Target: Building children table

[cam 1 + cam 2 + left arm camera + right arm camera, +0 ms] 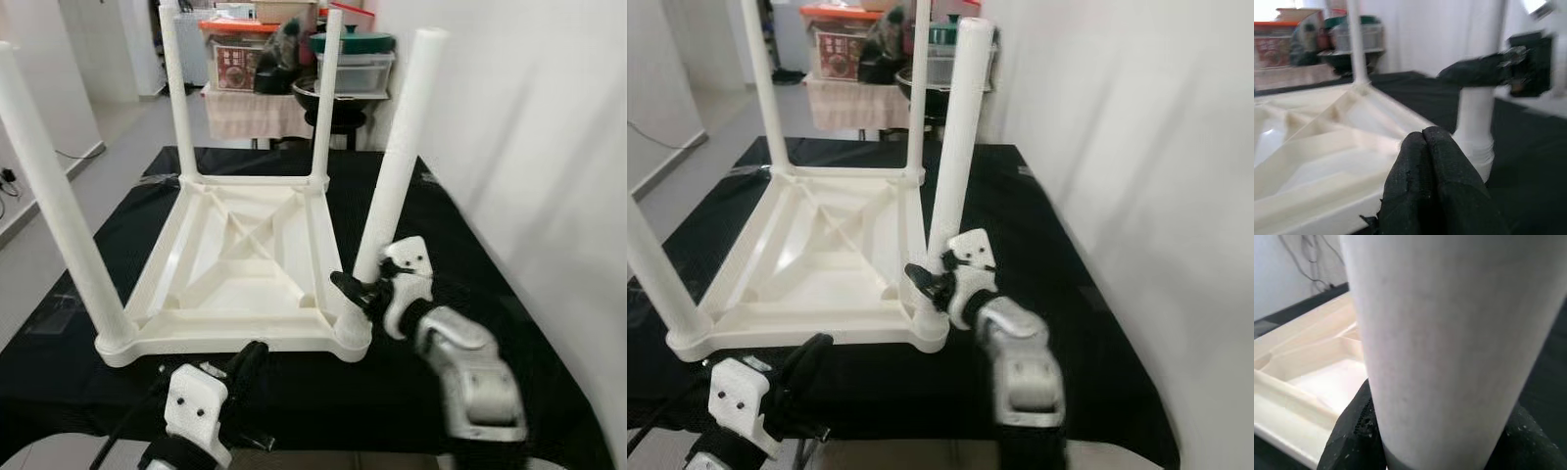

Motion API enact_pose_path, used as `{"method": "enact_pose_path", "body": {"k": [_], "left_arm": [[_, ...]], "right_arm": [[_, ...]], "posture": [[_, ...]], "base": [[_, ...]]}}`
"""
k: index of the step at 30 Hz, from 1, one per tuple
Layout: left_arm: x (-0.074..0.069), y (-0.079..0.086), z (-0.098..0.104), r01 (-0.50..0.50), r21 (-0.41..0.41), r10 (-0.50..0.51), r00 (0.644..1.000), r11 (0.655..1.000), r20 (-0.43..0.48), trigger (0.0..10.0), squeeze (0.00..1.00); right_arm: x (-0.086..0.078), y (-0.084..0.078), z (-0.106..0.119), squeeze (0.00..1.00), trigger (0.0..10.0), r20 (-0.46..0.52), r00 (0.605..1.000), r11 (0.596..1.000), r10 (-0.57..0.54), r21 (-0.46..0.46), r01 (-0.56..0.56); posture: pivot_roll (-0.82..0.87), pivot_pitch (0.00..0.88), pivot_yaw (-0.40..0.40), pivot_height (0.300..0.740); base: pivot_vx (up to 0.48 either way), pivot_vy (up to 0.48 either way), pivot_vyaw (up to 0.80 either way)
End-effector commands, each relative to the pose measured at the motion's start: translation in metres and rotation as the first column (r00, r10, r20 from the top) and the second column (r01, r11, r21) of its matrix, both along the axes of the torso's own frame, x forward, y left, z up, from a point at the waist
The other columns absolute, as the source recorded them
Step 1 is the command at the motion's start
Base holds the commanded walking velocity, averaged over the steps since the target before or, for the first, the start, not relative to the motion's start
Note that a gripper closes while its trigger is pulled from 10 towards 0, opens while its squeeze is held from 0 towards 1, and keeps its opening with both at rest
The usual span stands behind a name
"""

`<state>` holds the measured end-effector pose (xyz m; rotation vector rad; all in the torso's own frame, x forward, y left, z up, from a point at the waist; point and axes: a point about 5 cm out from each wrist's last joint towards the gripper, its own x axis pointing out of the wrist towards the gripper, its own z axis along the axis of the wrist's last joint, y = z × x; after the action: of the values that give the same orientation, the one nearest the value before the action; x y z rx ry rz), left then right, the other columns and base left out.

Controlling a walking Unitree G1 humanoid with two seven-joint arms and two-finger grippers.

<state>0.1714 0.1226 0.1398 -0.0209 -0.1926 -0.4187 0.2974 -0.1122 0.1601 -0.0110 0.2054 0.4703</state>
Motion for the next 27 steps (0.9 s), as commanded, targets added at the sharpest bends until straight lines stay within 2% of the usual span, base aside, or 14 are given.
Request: {"method": "enact_pose_path", "body": {"k": [1, 4, 5, 8, 9, 13, 14, 15, 16, 19, 21, 23, 25, 27], "left_arm": [[0.001, -0.001, -0.006, 0.017, -0.016, -0.018, 0.999, 1.000, -0.030, 10.0, 0.00], [0.002, -0.001, -0.006, 0.019, -0.018, -0.020, 0.999, 1.000, -0.030, 10.0, 0.00], [0.004, -0.002, -0.007, 0.023, -0.025, -0.024, 0.999, 0.999, -0.033, 10.0, 0.00], [0.005, -0.002, -0.008, 0.026, -0.030, -0.027, 0.999, 0.999, -0.035, 10.0, 0.00], [0.006, -0.003, -0.008, 0.030, -0.030, -0.031, 0.999, 0.999, -0.035, 10.0, 0.00], [0.009, -0.005, -0.009, 0.039, -0.021, -0.039, 0.999, 0.999, -0.031, 10.0, 0.00], [0.010, -0.006, -0.009, 0.040, -0.016, -0.040, 0.999, 0.999, -0.027, 10.0, 0.00], [0.010, -0.007, -0.009, 0.040, -0.013, -0.040, 0.999, 0.999, -0.025, 10.0, 0.00], [0.011, -0.008, -0.009, 0.041, -0.011, -0.041, 0.999, 0.999, -0.023, 10.0, 0.00], [0.012, -0.010, -0.009, 0.041, -0.010, -0.042, 0.999, 0.999, -0.021, 10.0, 0.00], [0.012, -0.010, -0.009, 0.042, -0.010, -0.042, 0.999, 0.999, -0.021, 10.0, 0.00], [0.013, -0.012, -0.009, 0.043, -0.009, -0.043, 0.999, 0.999, -0.019, 10.0, 0.00], [0.013, -0.012, -0.009, 0.043, -0.009, -0.043, 0.999, 0.999, -0.019, 10.0, 0.00], [0.014, -0.014, -0.010, 0.047, -0.009, -0.047, 0.999, 0.999, -0.015, 10.0, 0.00]], "right_arm": [[-0.001, 0.001, -0.023, 0.00, 0.0, -0.122, 0.992, 0.999, -0.019, -0.036, 0.014], [0.000, 0.004, -0.023, 0.00, 0.0, -0.121, 0.993, 0.999, -0.009, -0.039, 0.005], [0.007, 0.006, -0.021, 0.00, 10.0, -0.117, 0.993, 0.999, 0.018, -0.031, -0.022], [0.012, 0.008, -0.017, 0.07, 10.0, -0.115, 0.993, 0.999, 0.041, -0.017, -0.043], [0.018, 0.009, -0.011, 1.00, 10.0, -0.105, 0.992, 0.998, 0.067, -0.007, -0.068], [0.035, 0.009, 0.009, 1.00, 10.0, -0.075, 0.992, 0.994, 0.106, -0.007, -0.106], [0.041, 0.008, 0.015, 0.76, 10.0, -0.055, 0.988, 0.989, 0.146, 0.001, -0.146], [0.045, 0.008, 0.019, 0.76, 10.0, -0.041, 0.984, 0.985, 0.174, 0.006, -0.174], [0.049, 0.009, 0.025, 0.00, 10.0, -0.011, 0.972, 0.972, 0.234, 0.029, -0.234], [0.055, 0.009, 0.034, 0.00, 10.0, 0.046, 0.930, 0.928, 0.364, 0.067, -0.366], [0.056, 0.009, 0.036, 0.00, 10.0, 0.059, 0.917, 0.915, 0.394, 0.074, -0.397], [0.055, 0.012, 0.038, 0.00, 10.0, 0.085, 0.854, 0.853, 0.514, 0.055, -0.519], [0.055, 0.012, 0.038, 0.00, 10.0, 0.085, 0.854, 0.853, 0.514, 0.055, -0.519], [0.053, 0.017, 0.035, 0.00, 10.0, 0.079, 0.731, 0.731, 0.678, 0.039, -0.682]], "posture": [[-0.01, 0.010, -0.055, 0.740], [-0.01, 0.010, -0.055, 0.740], [0.00, 0.004, -0.062, 0.740], [0.00, 0.004, -0.062, 0.740], [0.00, 0.002, -0.058, 0.740], [0.01, 0.000, -0.063, 0.740], [0.01, 0.000, -0.068, 0.740], [0.01, 0.000, -0.068, 0.740], [0.01, 0.000, -0.073, 0.740], [0.02, 0.000, -0.075, 0.740], [0.02, 0.000, -0.075, 0.740], [0.02, 0.000, -0.087, 0.740], [0.02, 0.000, -0.087, 0.740], [0.02, 0.000, -0.089, 0.740]], "base": [[0.000, 0.000, 0.00], [0.000, 0.000, 0.00], [0.000, 0.000, 0.00], [0.000, 0.000, 0.00], [0.000, 0.000, 0.00], [0.000, 0.000, 0.00], [0.000, 0.000, 0.00], [0.000, 0.000, 0.00], [0.000, 0.000, 0.00], [0.000, 0.000, 0.00], [0.000, 0.000, 0.00], [0.000, 0.000, 0.00], [0.000, 0.000, 0.00], [0.000, 0.000, 0.00]]}}
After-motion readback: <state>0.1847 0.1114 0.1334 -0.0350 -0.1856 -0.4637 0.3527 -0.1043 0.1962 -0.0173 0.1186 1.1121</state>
